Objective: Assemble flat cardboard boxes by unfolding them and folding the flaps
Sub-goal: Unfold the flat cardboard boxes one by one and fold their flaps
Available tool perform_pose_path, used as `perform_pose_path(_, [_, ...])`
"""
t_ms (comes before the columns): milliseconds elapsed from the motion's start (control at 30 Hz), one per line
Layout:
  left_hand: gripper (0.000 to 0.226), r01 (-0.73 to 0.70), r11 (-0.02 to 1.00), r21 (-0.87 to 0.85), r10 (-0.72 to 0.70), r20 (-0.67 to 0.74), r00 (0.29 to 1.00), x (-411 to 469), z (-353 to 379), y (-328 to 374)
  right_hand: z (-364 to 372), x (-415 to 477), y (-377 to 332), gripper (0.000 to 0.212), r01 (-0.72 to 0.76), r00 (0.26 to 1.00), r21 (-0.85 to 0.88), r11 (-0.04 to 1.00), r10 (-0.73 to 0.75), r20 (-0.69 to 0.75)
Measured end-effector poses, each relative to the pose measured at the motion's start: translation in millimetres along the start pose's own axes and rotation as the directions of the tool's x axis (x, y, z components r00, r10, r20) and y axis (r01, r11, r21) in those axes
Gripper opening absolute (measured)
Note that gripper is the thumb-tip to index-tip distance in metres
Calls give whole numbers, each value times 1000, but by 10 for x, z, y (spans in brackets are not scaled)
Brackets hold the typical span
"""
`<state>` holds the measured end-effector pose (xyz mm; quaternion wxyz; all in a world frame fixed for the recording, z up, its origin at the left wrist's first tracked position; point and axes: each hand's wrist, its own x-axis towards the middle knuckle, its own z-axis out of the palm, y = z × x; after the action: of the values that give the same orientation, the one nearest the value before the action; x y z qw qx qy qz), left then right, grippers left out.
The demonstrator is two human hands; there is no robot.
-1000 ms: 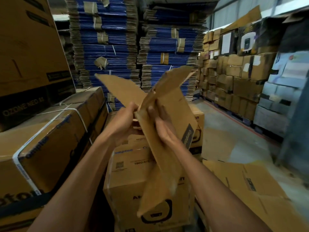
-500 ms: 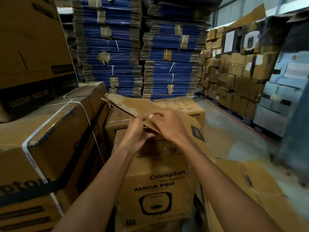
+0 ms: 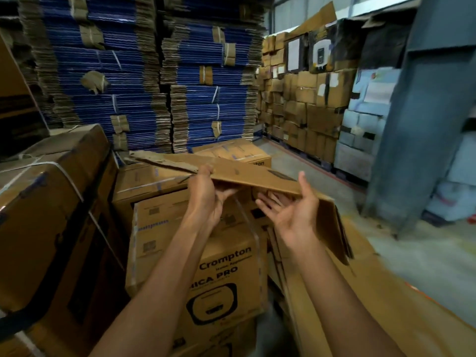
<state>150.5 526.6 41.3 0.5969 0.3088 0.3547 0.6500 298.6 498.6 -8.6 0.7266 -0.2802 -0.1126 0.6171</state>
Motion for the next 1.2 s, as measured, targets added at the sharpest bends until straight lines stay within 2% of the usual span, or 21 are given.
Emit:
perform_pose_path(67, [18, 28, 999, -31, -27, 22, 999, -39, -8, -85, -106, 52, -134, 40, 13, 994, 61, 998, -7, -108])
perform_pose_path(200, [27, 85, 994, -74, -78, 88, 993, -149, -18, -236, -263, 65, -353, 20, 103, 976, 7, 995, -100, -192])
perform_pose_path(300, [33, 107, 987, -117, -91, 130, 987, -231, 27, -305, -325, -12, -455, 15, 175, 967, -55, 983, -182, -176])
perform_pose_path(433, [19, 145, 977, -154, -116, 183, 976, -390, 149, -398, -469, -104, -648, 11, 251, 953, -124, 960, -267, -144])
perform_pose_path(567, [14, 169, 980, -104, -146, 193, 970, -560, 348, -573, -687, -177, -930, 4, 297, 943, -144, 944, -313, -109])
perform_pose_path(700, [11, 205, 976, -78, -191, 151, 970, -658, 554, -848, -946, -253, -1232, 15, 331, 938, -153, 931, -342, -53])
perform_pose_path(800, [8, 330, 939, -95, -308, 189, 932, -730, 667, -1142, -1256, -260, -1512, 19, 318, 943, -178, 931, -331, -45])
perform_pose_path(900, [17, 455, 883, -117, -428, 200, 882, -809, 761, -1541, -1714, -223, -1743, 18, 273, 956, -191, 943, -288, -57])
perform_pose_path(1067, [36, 521, 834, -181, -524, 38, 851, -971, 860, -2413, -2503, -147, -1899, 16, 142, 972, -221, 965, -179, -154])
perform_pose_path(1200, [38, 530, 825, -198, -559, -143, 817, -1167, 802, -3116, -3164, -99, -1890, 21, -3, 970, -230, 973, -53, -236])
